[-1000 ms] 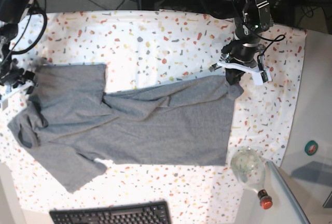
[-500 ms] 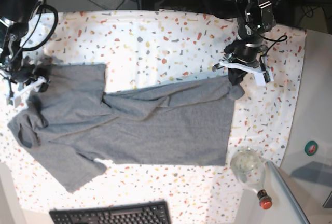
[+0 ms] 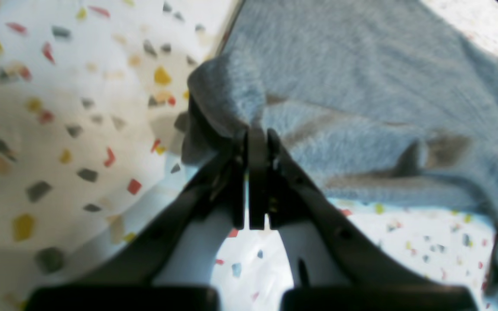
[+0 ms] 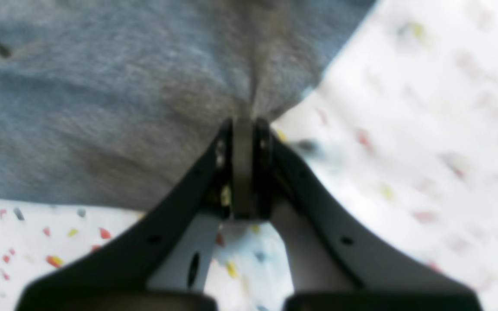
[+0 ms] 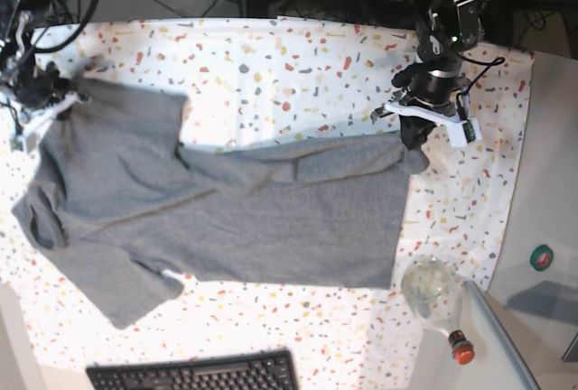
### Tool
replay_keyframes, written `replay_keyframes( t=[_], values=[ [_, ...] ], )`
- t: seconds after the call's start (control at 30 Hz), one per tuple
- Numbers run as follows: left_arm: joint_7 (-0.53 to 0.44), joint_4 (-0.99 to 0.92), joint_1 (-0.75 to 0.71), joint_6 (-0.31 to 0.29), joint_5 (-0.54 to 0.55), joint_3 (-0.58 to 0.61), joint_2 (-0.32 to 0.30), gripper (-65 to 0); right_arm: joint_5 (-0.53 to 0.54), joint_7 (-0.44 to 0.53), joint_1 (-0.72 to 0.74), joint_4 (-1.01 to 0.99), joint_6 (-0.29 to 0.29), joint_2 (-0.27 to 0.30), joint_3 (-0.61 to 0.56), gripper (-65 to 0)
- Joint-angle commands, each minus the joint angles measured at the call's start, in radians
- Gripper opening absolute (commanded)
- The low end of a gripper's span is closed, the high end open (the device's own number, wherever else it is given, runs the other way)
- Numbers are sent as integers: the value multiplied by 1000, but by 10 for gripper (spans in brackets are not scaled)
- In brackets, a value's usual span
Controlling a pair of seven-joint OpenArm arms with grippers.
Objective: Layout the t-shirt on the table in an organized manner, then fold the t-shirt properly
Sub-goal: 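Lower the stretched t-shirt flat and release with both grippers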
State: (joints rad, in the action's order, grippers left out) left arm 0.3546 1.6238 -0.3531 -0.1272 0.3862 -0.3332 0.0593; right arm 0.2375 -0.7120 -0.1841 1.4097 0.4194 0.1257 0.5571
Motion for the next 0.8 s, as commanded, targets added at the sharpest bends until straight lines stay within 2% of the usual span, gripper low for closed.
replay_keyframes(
  t=[0.0, 0.17, 0.33, 0.57, 0.63, 0.77],
  values=[
    [-25, 46, -11, -5, 4, -2, -3, -650, 21, 12, -12, 79, 12, 4, 1, -650],
    [-21, 77, -68, -5, 4, -4, 0, -650, 20, -24, -119, 233, 12, -30, 1, -650],
    [-18, 14, -77, -5, 6, -13, 1, -650, 20, -21, -150, 230, 12, -37, 1, -650],
    [11, 56, -149, -5, 7, -14, 3, -650, 16, -22, -170, 230, 12, -30, 1, -650],
    [42, 46, -157, -5, 38, -16, 3, -650, 15, -22, -171, 230, 12, -28, 1, -650],
    [65, -4, -195, -5, 181, -54, -3, -650, 15, -19, -183, 230, 12, -28, 1, -650]
  ],
)
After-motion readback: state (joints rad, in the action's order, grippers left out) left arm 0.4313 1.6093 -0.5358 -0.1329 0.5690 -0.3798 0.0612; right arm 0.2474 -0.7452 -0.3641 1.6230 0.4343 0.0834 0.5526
